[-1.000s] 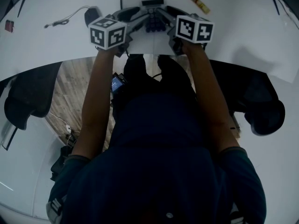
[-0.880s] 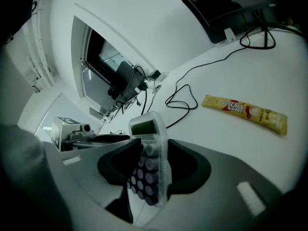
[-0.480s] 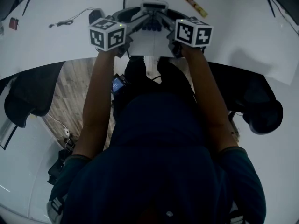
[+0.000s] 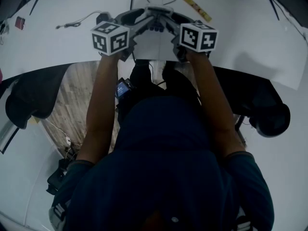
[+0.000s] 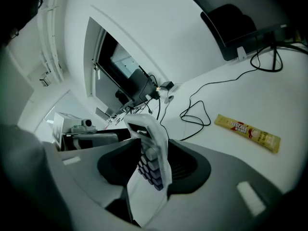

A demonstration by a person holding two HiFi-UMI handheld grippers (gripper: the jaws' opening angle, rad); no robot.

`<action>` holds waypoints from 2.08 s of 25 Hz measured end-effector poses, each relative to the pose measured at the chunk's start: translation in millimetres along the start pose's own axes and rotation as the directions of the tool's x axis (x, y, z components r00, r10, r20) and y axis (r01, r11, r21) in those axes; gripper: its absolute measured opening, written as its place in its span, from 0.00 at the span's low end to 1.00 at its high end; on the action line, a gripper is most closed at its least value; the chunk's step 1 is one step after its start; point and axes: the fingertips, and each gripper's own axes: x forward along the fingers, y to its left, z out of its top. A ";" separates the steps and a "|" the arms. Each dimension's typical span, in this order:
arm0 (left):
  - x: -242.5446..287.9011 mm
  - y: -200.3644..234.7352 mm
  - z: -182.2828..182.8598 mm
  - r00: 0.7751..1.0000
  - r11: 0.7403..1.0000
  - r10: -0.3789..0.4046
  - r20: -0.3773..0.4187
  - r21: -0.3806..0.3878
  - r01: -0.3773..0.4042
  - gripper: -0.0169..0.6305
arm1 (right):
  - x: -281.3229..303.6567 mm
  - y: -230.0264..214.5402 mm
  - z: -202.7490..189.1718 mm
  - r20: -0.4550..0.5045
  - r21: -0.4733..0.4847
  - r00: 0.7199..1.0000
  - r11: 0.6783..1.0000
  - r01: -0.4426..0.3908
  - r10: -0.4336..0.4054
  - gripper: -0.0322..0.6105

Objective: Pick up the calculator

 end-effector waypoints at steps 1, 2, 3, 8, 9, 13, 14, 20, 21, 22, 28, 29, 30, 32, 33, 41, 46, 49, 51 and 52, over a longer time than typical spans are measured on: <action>-2.3 -1.8 2.6 1.000 1.000 0.000 0.008 0.004 0.000 0.33 | -1.7 2.4 3.1 0.008 -0.006 1.000 1.000 -0.002 0.002 0.30; -4.7 -3.6 5.2 1.000 1.000 0.000 0.016 0.008 0.000 0.33 | -3.5 5.1 6.4 0.015 -0.013 1.000 1.000 -0.004 0.004 0.30; -7.1 -5.4 7.8 1.000 1.000 0.001 0.024 0.012 -0.001 0.33 | -5.4 7.9 9.8 0.021 -0.021 1.000 1.000 -0.006 0.006 0.30; -19.6 -16.6 24.5 0.997 1.000 -0.004 0.077 0.031 0.001 0.33 | -16.5 21.6 26.1 0.050 -0.067 0.999 0.998 -0.012 0.015 0.30; -22.3 -19.2 28.5 0.996 0.999 -0.006 0.088 0.037 0.003 0.33 | -19.1 25.1 30.1 0.060 -0.076 0.998 0.997 -0.016 0.021 0.30; -33.5 -30.2 45.9 0.992 0.997 -0.015 0.129 0.075 0.005 0.33 | -29.4 38.1 44.5 0.086 -0.119 0.996 0.992 -0.029 0.040 0.30; -36.9 -33.0 50.7 0.990 0.997 -0.017 0.140 0.083 0.005 0.33 | -32.0 42.7 48.4 0.090 -0.132 0.995 0.991 -0.032 0.045 0.30; -51.8 -53.3 75.2 0.979 0.990 -0.025 0.201 0.140 -0.004 0.33 | -52.1 63.8 70.5 0.127 -0.208 0.989 0.977 -0.053 0.081 0.30; -54.5 -56.6 79.7 0.977 0.989 -0.025 0.213 0.149 -0.008 0.33 | -55.3 67.2 75.3 0.134 -0.223 0.987 0.973 -0.056 0.088 0.30; -57.8 -59.6 84.4 0.974 0.987 -0.025 0.225 0.158 -0.011 0.33 | -58.4 71.3 80.4 0.140 -0.238 0.986 0.970 -0.059 0.094 0.30; -80.8 -81.2 107.1 0.955 0.981 -0.034 0.293 0.192 -0.024 0.33 | -81.2 99.9 104.3 0.180 -0.315 0.976 0.947 -0.058 0.119 0.30; -84.7 -85.0 109.8 0.952 0.980 -0.037 0.305 0.197 -0.025 0.33 | -84.8 104.7 106.6 0.187 -0.323 0.974 0.944 -0.060 0.126 0.30; -88.6 -88.9 112.4 0.948 0.979 -0.040 0.316 0.204 -0.026 0.33 | -88.5 109.5 108.7 0.195 -0.331 0.972 0.942 -0.063 0.133 0.30; -97.0 -96.7 118.5 0.941 0.975 -0.047 0.335 0.219 -0.029 0.33 | -95.9 119.2 113.5 0.207 -0.347 0.967 0.935 -0.068 0.147 0.30; -101.4 -100.3 122.1 0.938 0.973 -0.051 0.344 0.227 -0.030 0.33 | -99.4 124.4 116.4 0.212 -0.357 0.965 0.931 -0.070 0.154 0.30; -134.9 -129.0 143.9 0.912 0.953 -0.080 0.402 0.300 -0.048 0.33 | -131.5 167.7 140.7 0.266 -0.457 0.943 0.887 -0.061 0.201 0.30; -156.3 -143.2 148.1 0.896 0.939 -0.099 0.434 0.338 -0.060 0.33 | -148.9 197.2 147.8 0.288 -0.538 0.932 0.842 -0.033 0.221 0.29; -167.2 -150.1 151.8 0.887 0.932 -0.107 0.448 0.356 -0.068 0.33 | -158.2 213.1 152.8 0.301 -0.568 0.924 0.822 -0.026 0.237 0.29; -171.6 -152.6 154.2 0.885 0.928 -0.110 0.453 0.365 -0.072 0.33 | -162.5 220.7 156.7 0.308 -0.581 0.919 0.813 -0.024 0.247 0.28; -173.1 -153.7 155.0 0.884 0.926 -0.111 0.454 0.369 -0.073 0.33 | -164.3 223.8 158.6 0.311 -0.587 0.917 0.809 -0.022 0.250 0.28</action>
